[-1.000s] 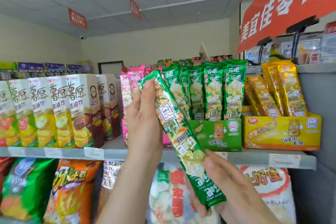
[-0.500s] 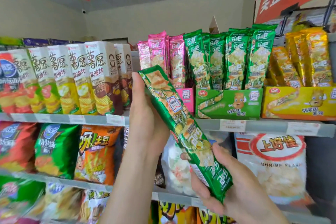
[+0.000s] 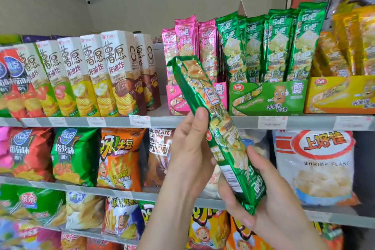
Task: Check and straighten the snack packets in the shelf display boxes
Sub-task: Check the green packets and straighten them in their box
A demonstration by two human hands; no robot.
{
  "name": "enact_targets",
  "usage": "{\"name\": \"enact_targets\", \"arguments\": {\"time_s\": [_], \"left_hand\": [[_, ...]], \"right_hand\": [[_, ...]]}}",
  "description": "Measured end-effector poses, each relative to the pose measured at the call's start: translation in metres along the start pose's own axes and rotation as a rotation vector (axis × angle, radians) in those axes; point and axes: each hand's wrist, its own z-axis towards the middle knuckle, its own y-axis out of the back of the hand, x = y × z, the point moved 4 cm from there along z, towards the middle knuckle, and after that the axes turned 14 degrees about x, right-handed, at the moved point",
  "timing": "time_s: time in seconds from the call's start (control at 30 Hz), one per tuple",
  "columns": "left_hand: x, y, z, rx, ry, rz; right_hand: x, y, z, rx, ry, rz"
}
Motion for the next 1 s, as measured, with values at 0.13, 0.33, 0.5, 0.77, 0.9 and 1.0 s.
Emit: {"name": "enact_targets", "arguments": {"time_s": [0.13, 0.33, 0.5, 0.77, 0.9, 1.0], "left_hand": [[0.007, 0.007, -0.011, -0.056, 0.036, -0.035], [0.009, 0.002, -0.022, -0.084, 0.016, -0.035], [0.013, 0.003, -0.033, 0.056, 0.043, 0.238], [-0.005, 0.022, -0.047, 0.157, -0.044, 0.702], [-0.025, 0.044, -0.054, 0.197, 0.012, 0.738], [-0.046, 0.062, -0.062, 0.181, 0.064, 0.837]], "right_hand": [[0.001, 0.006, -0.003, -0.162, 0.105, -0.2], [-0.003, 0.003, -0.001, -0.475, 0.141, -0.424], [0.009, -0.003, 0.002, -0.51, 0.263, -0.681], [0.016, -0.011, 0.01, -0.4, 0.077, -1.268], [0.032, -0.006, 0.006, -0.547, 0.094, -1.368], [0.054, 0.001, 0.003, -0.588, 0.317, -0.989]]}}
